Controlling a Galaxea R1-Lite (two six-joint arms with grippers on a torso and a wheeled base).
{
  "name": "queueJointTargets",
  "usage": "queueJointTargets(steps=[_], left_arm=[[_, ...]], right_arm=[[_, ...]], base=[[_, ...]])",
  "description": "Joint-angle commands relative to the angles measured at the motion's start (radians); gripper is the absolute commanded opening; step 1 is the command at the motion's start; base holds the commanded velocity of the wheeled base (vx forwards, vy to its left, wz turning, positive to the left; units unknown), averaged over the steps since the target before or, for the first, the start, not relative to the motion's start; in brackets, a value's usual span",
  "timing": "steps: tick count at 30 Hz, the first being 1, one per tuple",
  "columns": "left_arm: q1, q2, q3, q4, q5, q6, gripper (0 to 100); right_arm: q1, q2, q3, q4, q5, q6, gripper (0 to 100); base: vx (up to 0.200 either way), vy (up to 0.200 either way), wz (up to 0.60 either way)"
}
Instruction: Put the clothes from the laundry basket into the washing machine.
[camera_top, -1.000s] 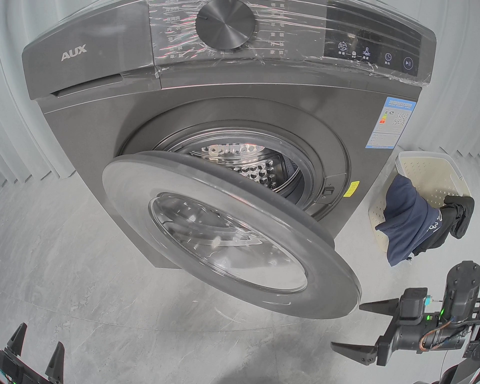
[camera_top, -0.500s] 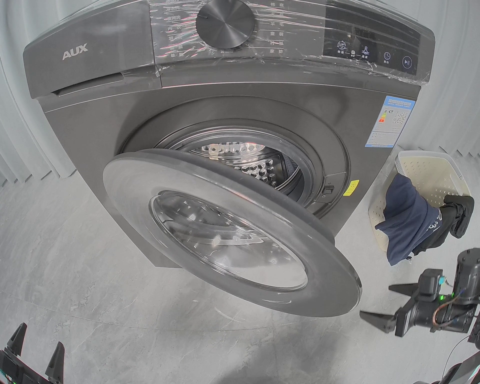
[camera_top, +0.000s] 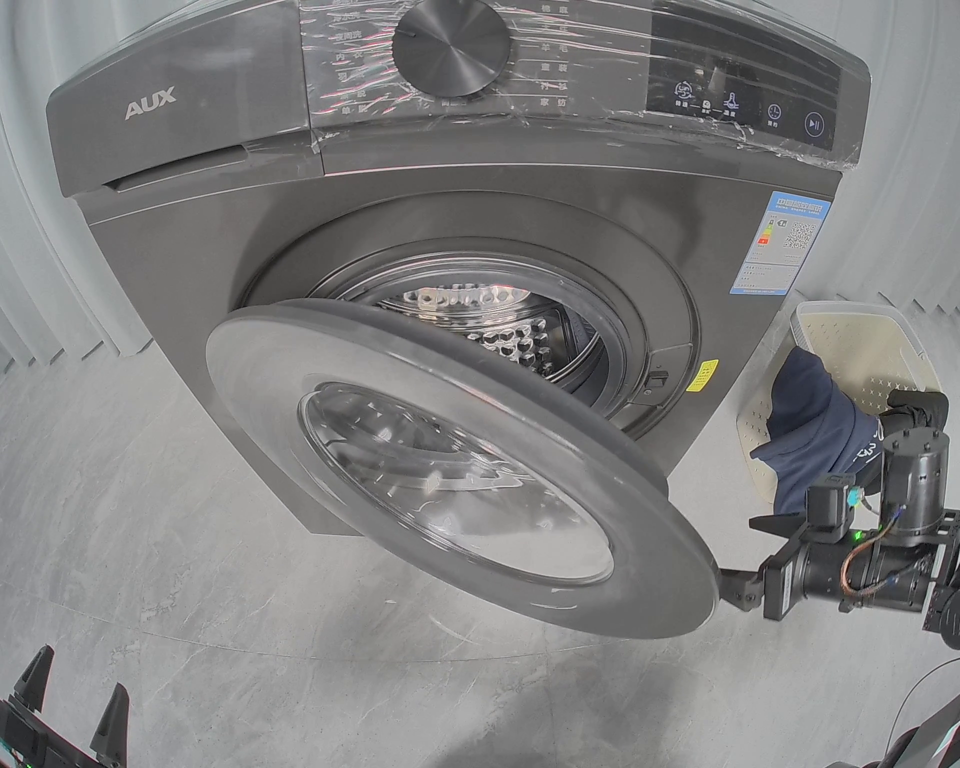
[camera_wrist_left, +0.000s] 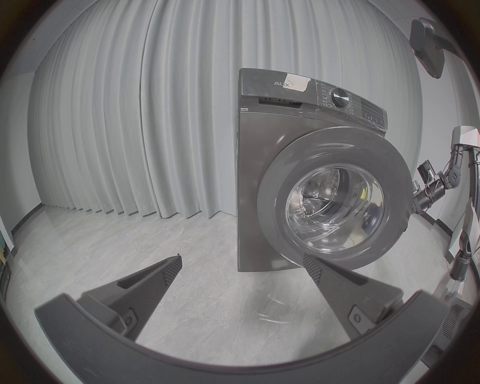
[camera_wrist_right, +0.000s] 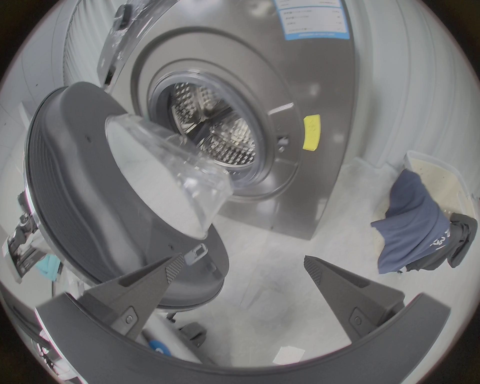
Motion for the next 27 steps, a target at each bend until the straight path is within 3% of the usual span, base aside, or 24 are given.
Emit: queueJointTargets(steps=[1,7,13,16,22,27], left_arm=[[0.001,-0.012,0.013,0.000,0.000,0.001,100],[0.001,-0.012,0.013,0.000,0.000,0.001,100],[0.001,-0.012,0.013,0.000,0.000,0.001,100],[0.001,-0.012,0.013,0.000,0.000,0.001,100],[0.001,-0.012,0.013,0.000,0.000,0.000,100],[0.001,-0.012,0.013,0.000,0.000,0.000,100]], right_arm=[[0.072,-0.036,0.066,0.006,0.003,0.000,100],[0.075,-0.073,0.067,0.029,0.003,0.001,100],[0.088,0.044,-0.049,0.020,-0.044,0.017,100],[0.141,0.073,-0.077,0.020,-0.046,0.034,100],[0.258,0.108,-0.118,0.026,-0.050,0.078,100],[0.289,0.090,-0.074,0.023,-0.050,0.089,100]], base=[[0.000,0.000,0.00],[0.000,0.000,0.00],[0.000,0.000,0.00],[0.000,0.000,0.00],[-0.200,0.000,0.00],[0.000,0.000,0.00]])
